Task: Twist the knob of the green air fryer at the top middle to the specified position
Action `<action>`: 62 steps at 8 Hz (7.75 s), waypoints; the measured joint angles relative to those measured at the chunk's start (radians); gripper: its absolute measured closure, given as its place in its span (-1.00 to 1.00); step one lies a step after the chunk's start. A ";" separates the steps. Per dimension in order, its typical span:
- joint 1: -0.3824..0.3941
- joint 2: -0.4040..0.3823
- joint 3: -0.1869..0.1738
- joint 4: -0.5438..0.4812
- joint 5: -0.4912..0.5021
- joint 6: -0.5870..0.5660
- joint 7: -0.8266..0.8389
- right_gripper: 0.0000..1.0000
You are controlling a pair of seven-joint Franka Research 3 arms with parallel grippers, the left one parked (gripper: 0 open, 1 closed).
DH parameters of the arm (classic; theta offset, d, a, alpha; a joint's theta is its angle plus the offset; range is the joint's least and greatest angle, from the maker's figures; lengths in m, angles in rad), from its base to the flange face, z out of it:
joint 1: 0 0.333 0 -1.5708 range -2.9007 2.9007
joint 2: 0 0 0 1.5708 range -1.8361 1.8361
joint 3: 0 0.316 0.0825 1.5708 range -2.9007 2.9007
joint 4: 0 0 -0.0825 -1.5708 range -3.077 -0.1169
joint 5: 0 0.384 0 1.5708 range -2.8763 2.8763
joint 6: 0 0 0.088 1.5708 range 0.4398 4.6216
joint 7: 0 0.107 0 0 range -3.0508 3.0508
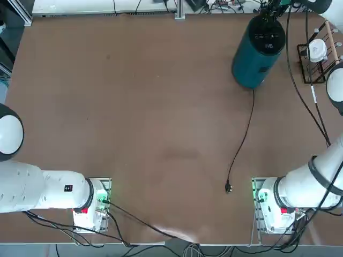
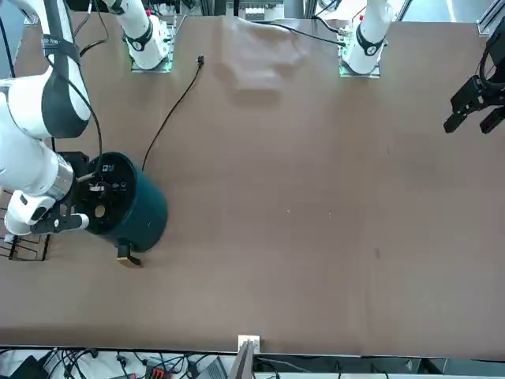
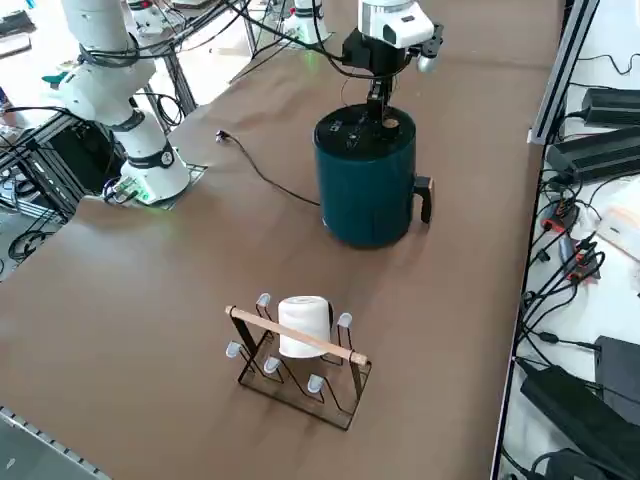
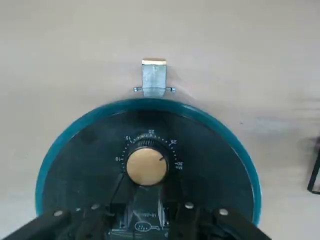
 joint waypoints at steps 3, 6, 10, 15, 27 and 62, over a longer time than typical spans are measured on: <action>0.000 0.000 0.000 0.000 0.000 0.000 0.000 0.39; 0.000 0.000 -0.001 0.000 0.000 -0.001 0.000 0.30; 0.001 0.000 -0.001 0.000 -0.001 0.001 -0.001 0.28; 0.004 0.001 -0.001 -0.001 -0.002 0.019 -0.002 0.15; 0.015 0.008 -0.001 -0.001 -0.012 0.096 -0.002 -0.12; 0.025 0.015 -0.004 -0.002 -0.028 0.104 -0.850 0.10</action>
